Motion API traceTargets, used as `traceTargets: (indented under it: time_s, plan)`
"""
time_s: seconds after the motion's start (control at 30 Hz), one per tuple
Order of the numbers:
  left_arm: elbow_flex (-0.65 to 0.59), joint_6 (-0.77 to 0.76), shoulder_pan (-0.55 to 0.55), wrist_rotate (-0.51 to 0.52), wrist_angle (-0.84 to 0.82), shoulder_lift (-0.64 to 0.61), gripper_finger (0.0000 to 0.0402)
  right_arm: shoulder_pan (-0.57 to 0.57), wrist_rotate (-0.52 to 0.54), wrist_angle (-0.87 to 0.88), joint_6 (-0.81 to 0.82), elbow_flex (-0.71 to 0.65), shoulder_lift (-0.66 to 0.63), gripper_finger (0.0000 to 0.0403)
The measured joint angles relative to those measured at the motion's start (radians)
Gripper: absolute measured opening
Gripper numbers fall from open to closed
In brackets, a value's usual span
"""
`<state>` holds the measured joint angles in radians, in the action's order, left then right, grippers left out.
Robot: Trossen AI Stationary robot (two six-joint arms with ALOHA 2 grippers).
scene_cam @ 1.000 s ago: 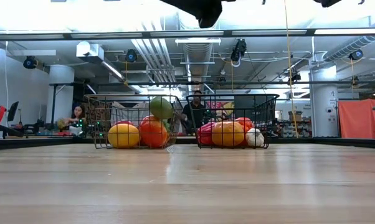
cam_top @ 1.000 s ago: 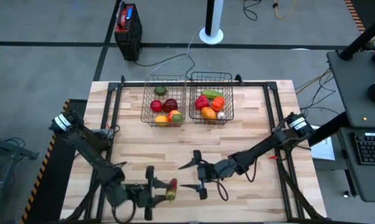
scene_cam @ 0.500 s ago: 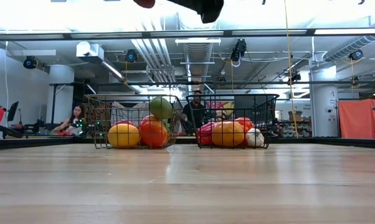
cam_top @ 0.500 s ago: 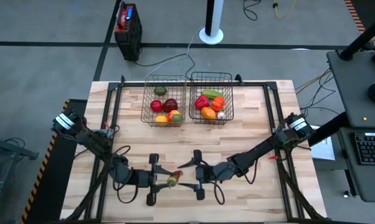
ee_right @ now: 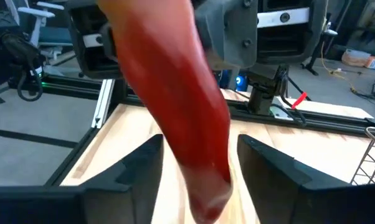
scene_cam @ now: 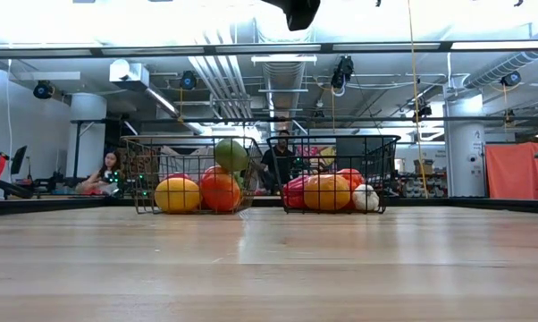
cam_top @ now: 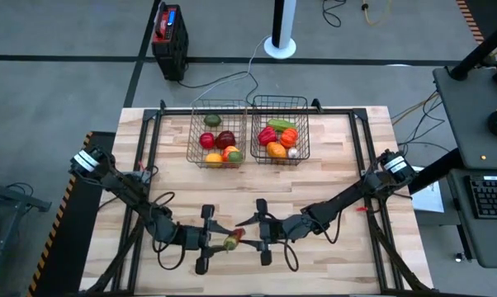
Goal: Sort produce into baskets
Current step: Put the red chili pepper into the black wire basket
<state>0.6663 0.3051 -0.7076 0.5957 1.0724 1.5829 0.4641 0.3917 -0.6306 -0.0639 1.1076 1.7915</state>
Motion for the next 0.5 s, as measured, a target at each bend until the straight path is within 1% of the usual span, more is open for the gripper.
traceTargets:
  time_s: [0.13,0.27,0.33,0.4,0.5]
  plan:
    - [0.008,0.0,0.003,-0.007,0.0,0.0,0.0137,0.0,0.0,0.004,0.001,0.0,0.0,0.0161]
    - [0.009,-0.004,0.005,0.0,0.001,0.0,0.0165,0.0,-0.005,0.006,0.0,0.0,0.0,0.0119]
    - [0.01,-0.031,0.007,0.039,0.002,0.0,0.0182,0.0,-0.001,0.007,0.002,0.0,0.0,0.0102]
    - [0.01,-0.043,0.007,0.086,0.005,0.0,0.0199,-0.001,0.002,0.005,0.004,0.0,0.0,0.0093]
    - [0.008,-0.044,0.008,0.098,0.004,0.0,0.0225,-0.001,0.002,0.007,0.004,0.0,0.0,0.0093]
